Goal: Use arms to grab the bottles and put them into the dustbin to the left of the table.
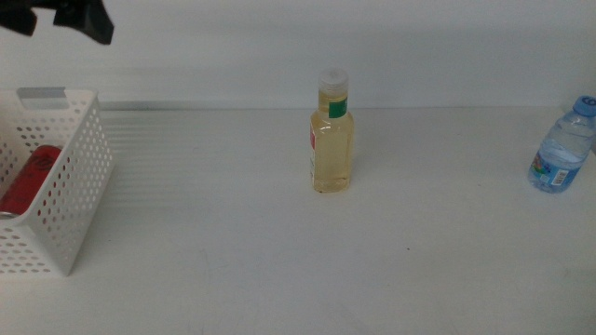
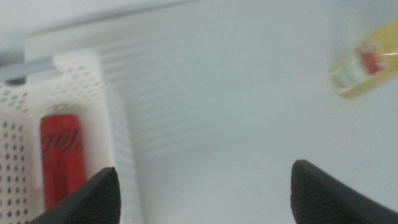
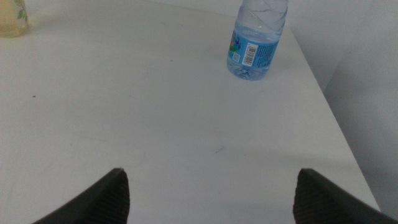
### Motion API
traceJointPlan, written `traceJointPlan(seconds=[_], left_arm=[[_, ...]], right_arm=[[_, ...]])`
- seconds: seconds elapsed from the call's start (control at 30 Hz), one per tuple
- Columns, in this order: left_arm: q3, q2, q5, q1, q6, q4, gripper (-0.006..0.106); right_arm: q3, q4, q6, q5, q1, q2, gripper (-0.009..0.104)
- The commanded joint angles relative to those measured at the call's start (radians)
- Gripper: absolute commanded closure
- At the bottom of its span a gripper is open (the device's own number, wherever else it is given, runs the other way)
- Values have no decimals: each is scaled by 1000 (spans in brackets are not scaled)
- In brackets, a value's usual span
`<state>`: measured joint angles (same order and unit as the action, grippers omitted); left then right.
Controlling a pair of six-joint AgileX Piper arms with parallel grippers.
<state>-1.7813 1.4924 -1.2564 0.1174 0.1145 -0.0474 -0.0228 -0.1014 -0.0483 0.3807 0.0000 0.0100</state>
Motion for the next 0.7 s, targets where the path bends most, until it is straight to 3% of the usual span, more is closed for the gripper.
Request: traceJointPlan(seconds=[0.0, 0.27, 0.4, 0.67], left_arm=[[-31, -71, 13, 45, -29, 2, 10], [-25, -104, 22, 202, -43, -15, 10], [17, -104, 118, 264, -58, -56, 10], [194, -104, 389, 361, -48, -56, 10]], right_arm=[[3, -10, -9, -71, -5, 27, 21], [3, -10, -9, -71, -5, 27, 21], [3, -10, -9, -71, -5, 27, 21], [3, -10, -9, -71, -5, 27, 21]])
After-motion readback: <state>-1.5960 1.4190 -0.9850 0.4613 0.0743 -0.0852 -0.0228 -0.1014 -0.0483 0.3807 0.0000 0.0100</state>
